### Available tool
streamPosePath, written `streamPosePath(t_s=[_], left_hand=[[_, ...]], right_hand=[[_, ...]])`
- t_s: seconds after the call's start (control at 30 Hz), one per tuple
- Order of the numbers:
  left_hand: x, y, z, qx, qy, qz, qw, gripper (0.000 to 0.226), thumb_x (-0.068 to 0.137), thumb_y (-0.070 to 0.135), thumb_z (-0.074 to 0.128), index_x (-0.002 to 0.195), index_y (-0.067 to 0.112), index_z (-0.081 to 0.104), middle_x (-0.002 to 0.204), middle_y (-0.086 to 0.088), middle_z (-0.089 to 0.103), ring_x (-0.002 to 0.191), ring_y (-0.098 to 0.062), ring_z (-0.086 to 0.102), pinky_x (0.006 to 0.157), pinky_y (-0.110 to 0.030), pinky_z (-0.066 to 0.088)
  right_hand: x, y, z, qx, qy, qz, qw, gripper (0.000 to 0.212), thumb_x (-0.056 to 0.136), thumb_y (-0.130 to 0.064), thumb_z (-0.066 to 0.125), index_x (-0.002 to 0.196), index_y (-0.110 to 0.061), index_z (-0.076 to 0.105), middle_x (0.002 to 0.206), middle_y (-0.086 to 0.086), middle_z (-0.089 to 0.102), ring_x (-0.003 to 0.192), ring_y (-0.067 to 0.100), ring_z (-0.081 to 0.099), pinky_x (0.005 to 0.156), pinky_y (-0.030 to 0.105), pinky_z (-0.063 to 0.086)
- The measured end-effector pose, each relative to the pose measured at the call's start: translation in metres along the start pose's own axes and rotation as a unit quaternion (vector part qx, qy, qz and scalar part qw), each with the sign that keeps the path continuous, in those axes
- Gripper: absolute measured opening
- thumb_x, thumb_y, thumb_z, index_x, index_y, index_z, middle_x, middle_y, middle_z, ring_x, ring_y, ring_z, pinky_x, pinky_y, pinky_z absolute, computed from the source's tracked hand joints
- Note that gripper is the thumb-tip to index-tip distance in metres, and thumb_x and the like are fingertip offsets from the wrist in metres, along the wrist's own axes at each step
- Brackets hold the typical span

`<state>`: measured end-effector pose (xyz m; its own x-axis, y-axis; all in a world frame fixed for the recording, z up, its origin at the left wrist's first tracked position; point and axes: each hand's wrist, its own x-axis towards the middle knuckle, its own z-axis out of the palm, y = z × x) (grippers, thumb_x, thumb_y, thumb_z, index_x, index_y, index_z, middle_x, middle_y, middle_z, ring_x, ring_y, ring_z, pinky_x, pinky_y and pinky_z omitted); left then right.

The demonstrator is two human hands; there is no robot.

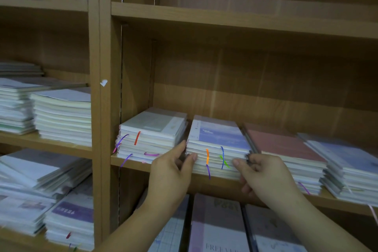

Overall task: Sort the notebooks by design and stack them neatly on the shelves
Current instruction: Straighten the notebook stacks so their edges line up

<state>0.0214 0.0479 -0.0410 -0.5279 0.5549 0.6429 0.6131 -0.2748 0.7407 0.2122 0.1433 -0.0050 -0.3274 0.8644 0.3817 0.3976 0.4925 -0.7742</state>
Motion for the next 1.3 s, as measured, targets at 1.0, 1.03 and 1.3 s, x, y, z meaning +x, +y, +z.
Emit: streamPosePath(t_s=[1.0,1.03,1.3], left_hand=[[0.013,0.008,-0.002,0.010,0.019,-0.009,1.000,0.034,0.098,0.044,0.062,0.130,0.034,0.068,0.088,0.008,0.078,0.079,-0.006,0.072,0.078,-0.036,0.060],[0.013,0.008,-0.001,0.011,0.023,-0.010,1.000,0.036,0.097,0.043,0.063,0.130,0.030,0.068,0.087,0.005,0.079,0.078,-0.006,0.072,0.078,-0.036,0.060],[0.011,0.012,-0.001,0.017,0.009,-0.003,1.000,0.031,0.098,0.036,0.064,0.127,0.028,0.071,0.064,0.006,0.073,0.061,-0.003,0.069,0.071,-0.028,0.059]], right_hand=[[0.010,-0.002,0.003,-0.054,0.030,-0.038,0.997,0.032,0.096,-0.033,0.066,0.078,-0.008,0.058,0.054,0.011,0.066,0.039,0.024,0.063,0.051,0.047,0.057],[0.011,-0.001,0.002,-0.074,0.034,-0.046,0.996,0.034,0.095,-0.035,0.066,0.076,-0.008,0.058,0.053,0.010,0.065,0.039,0.022,0.062,0.051,0.046,0.057],[0.018,0.010,-0.005,-0.173,0.047,-0.083,0.980,0.045,0.093,-0.051,0.062,0.070,-0.014,0.054,0.057,0.004,0.065,0.052,0.025,0.063,0.056,0.042,0.056]])
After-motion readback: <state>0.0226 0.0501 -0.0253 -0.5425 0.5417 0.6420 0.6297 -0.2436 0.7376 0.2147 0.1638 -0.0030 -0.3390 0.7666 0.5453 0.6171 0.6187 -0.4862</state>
